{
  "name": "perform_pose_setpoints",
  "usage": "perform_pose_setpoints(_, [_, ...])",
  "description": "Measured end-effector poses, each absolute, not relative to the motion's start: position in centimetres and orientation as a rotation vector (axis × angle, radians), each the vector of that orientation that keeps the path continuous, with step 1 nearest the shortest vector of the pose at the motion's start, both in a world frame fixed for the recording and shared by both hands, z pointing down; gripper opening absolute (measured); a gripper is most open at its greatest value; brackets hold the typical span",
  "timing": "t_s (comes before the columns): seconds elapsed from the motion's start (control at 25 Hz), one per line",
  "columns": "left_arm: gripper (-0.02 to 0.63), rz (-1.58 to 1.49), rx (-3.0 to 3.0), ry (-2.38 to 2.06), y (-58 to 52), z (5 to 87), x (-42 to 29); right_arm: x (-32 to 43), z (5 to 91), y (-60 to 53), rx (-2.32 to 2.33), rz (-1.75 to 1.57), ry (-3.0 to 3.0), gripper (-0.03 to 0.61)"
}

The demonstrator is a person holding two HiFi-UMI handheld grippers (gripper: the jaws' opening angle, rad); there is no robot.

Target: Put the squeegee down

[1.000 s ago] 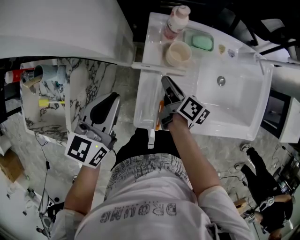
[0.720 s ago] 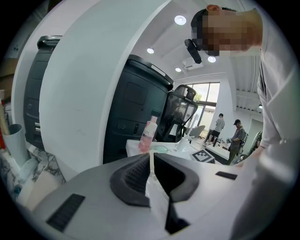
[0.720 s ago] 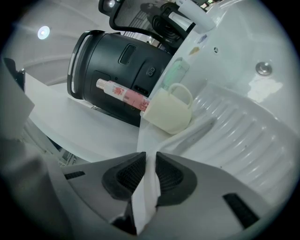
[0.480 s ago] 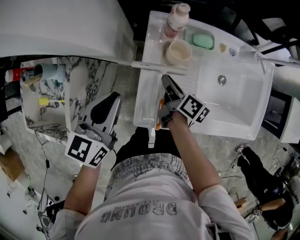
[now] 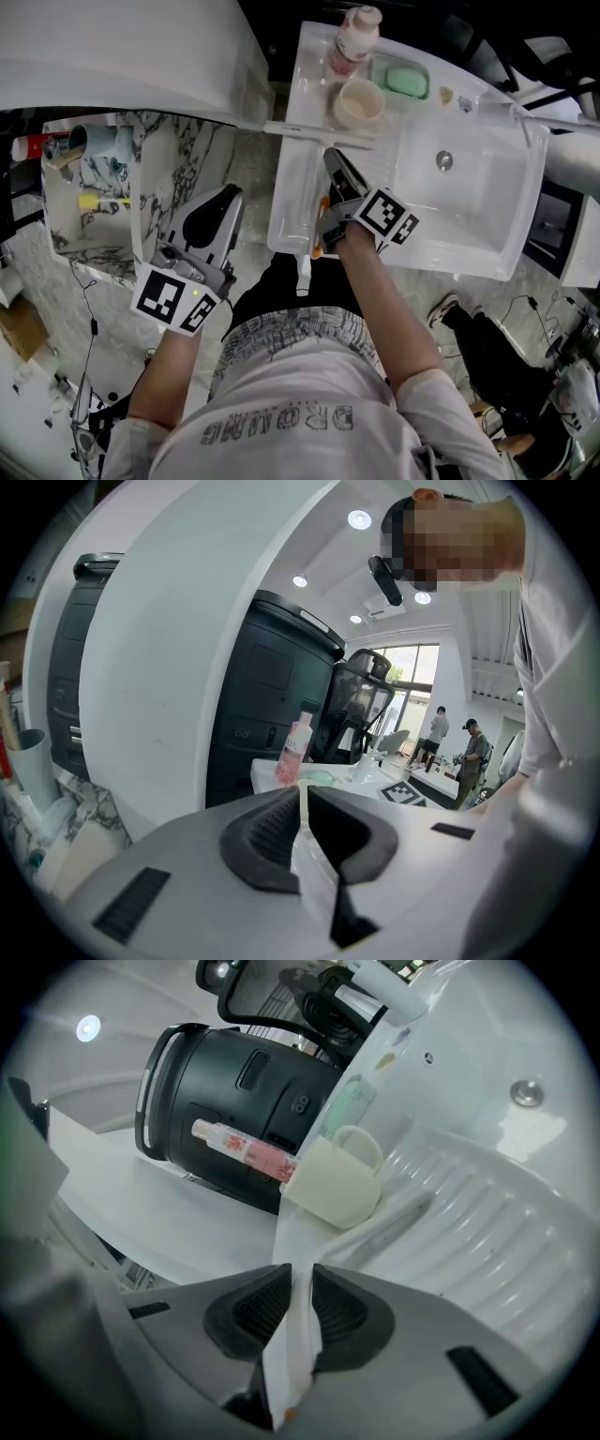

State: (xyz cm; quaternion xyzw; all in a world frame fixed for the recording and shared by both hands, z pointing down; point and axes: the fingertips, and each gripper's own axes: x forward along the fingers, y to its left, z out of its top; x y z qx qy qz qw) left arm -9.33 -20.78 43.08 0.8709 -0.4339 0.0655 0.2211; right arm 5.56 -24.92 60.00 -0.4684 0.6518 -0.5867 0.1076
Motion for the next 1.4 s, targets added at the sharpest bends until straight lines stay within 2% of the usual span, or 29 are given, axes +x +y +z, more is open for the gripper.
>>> perform_pose_setpoints(1.4, [0.041, 0.140, 2.461, -1.191, -19.8, 40.8, -8.5, 7.0, 57.8, -24.2, -1.390, -1.652, 1.985, 0.109])
